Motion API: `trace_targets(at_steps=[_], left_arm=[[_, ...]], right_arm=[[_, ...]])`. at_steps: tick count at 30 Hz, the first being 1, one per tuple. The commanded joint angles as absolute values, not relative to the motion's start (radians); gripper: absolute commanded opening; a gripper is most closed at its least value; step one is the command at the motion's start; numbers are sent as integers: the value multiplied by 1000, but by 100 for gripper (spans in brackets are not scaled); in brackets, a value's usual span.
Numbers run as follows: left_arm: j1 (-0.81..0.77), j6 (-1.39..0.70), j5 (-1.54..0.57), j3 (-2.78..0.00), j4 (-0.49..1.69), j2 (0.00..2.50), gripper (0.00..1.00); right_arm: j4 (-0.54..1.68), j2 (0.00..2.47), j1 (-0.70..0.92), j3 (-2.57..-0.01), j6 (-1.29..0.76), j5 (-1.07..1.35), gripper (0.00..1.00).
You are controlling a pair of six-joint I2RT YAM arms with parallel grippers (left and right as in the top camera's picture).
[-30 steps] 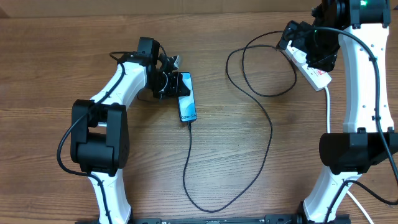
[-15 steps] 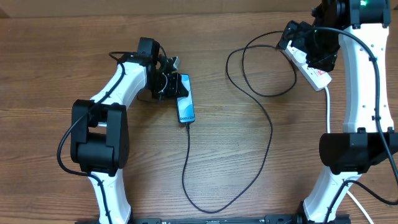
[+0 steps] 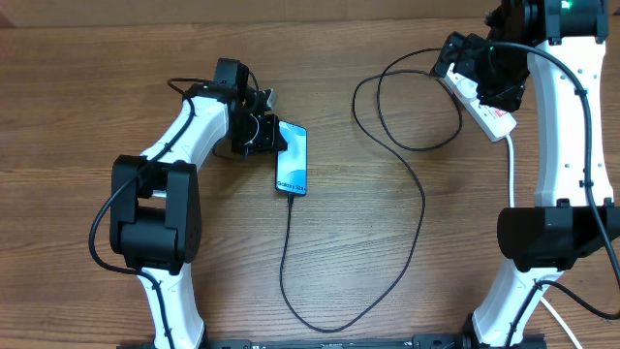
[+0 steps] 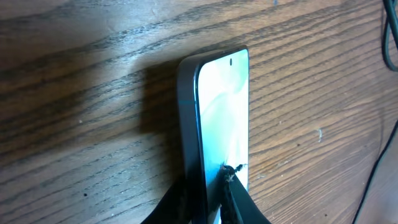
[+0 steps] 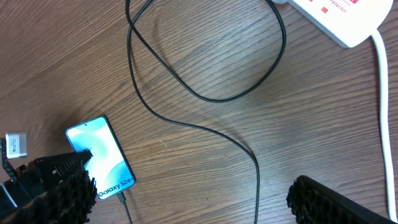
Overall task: Plug charger to phone and switch on socket
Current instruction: 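Lower the phone flat onto the table with the left gripper and release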
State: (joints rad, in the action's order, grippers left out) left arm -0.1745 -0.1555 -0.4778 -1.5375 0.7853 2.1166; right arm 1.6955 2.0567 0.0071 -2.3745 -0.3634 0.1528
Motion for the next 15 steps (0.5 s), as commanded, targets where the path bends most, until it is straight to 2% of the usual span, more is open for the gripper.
trace_targets(at_steps=[1,15], left_arm=[[-169,-157,-460,-1525,785,2106,13],[-169,-157,-384,-1525,785,2106,19]], right_arm=[[1694,2067,5,-2374,-367,150,100],[1694,2067,5,-2374,-367,150,100]])
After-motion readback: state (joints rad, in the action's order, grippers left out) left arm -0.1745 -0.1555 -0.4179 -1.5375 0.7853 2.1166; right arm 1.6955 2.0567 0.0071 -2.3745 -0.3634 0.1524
